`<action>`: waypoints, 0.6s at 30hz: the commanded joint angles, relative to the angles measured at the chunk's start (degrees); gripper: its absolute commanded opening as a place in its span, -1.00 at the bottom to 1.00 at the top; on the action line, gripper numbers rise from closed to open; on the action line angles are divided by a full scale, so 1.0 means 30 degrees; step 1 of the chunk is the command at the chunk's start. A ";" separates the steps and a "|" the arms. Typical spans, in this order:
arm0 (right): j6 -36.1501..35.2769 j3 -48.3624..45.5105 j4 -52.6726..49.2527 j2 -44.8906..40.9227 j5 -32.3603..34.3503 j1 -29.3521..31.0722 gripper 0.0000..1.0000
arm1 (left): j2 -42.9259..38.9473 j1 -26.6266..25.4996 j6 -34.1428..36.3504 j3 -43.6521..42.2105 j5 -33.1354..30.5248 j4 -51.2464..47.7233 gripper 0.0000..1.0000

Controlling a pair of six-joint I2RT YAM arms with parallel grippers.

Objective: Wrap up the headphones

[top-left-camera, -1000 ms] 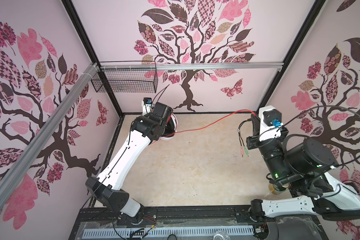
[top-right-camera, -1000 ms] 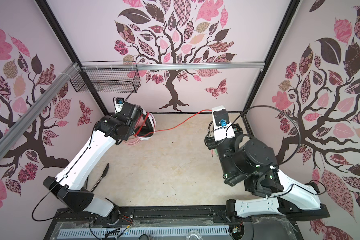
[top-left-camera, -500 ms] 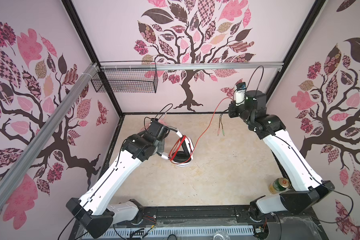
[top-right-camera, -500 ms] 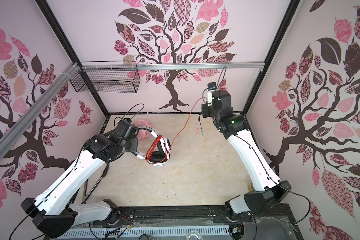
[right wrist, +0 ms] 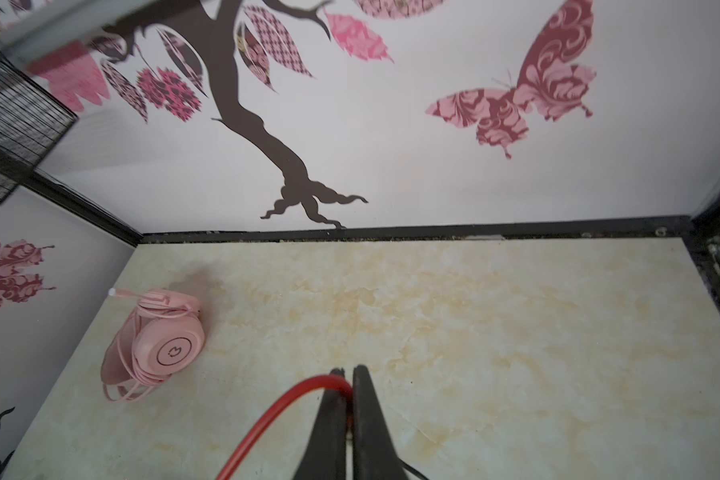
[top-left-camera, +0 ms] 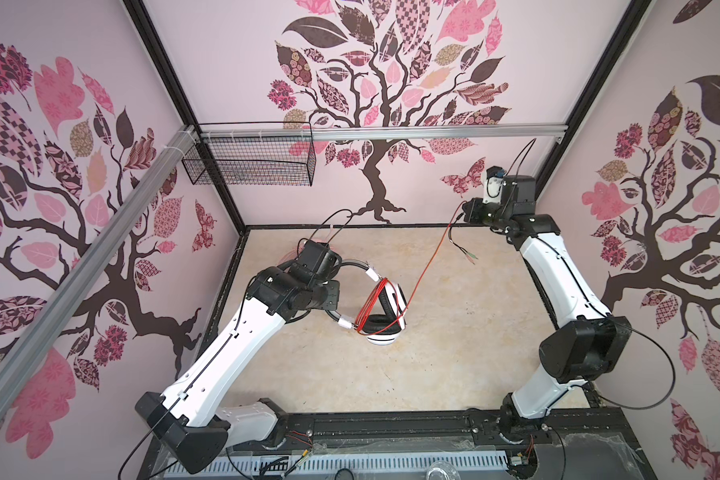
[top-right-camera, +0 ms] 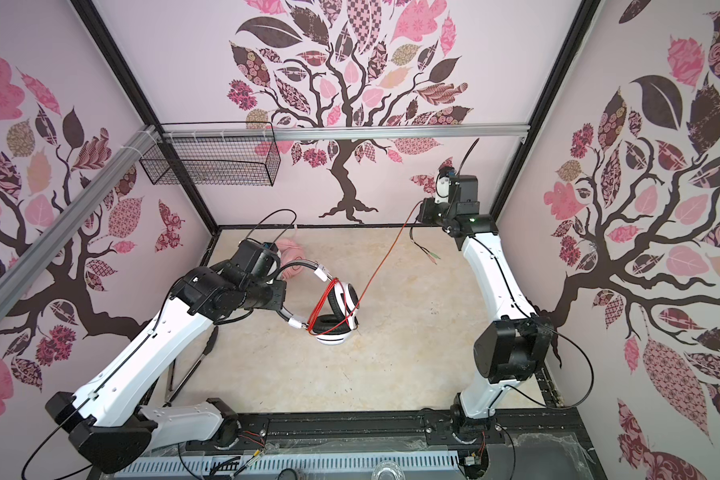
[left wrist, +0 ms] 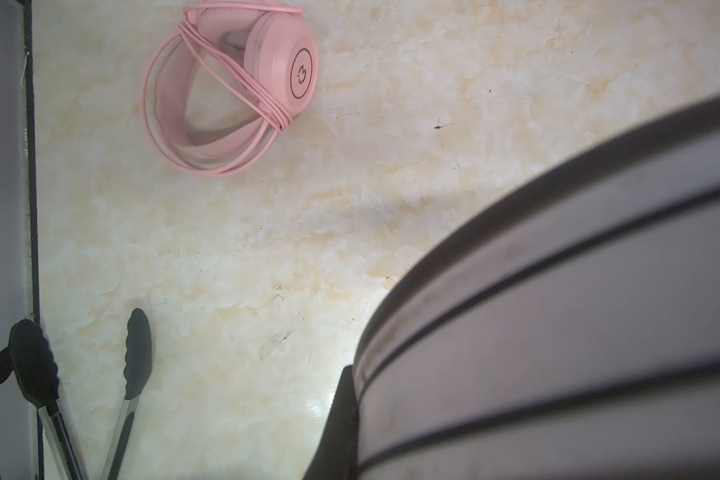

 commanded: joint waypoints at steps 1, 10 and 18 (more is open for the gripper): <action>0.0225 0.2433 0.0052 0.0217 -0.0007 -0.0106 -1.00 | 0.0425 -0.0028 0.0050 0.0008 0.0278 -0.0111 -1.00; -0.0025 0.8077 -0.2258 0.3491 0.0027 -0.0087 -1.00 | 0.0633 -0.0052 0.0117 -0.0595 0.0592 -0.0374 -1.00; 0.0258 0.4454 -0.0560 0.4606 -0.1222 -0.0090 -1.00 | -0.0246 -0.0040 -0.0147 0.1739 0.3613 -0.0187 -1.00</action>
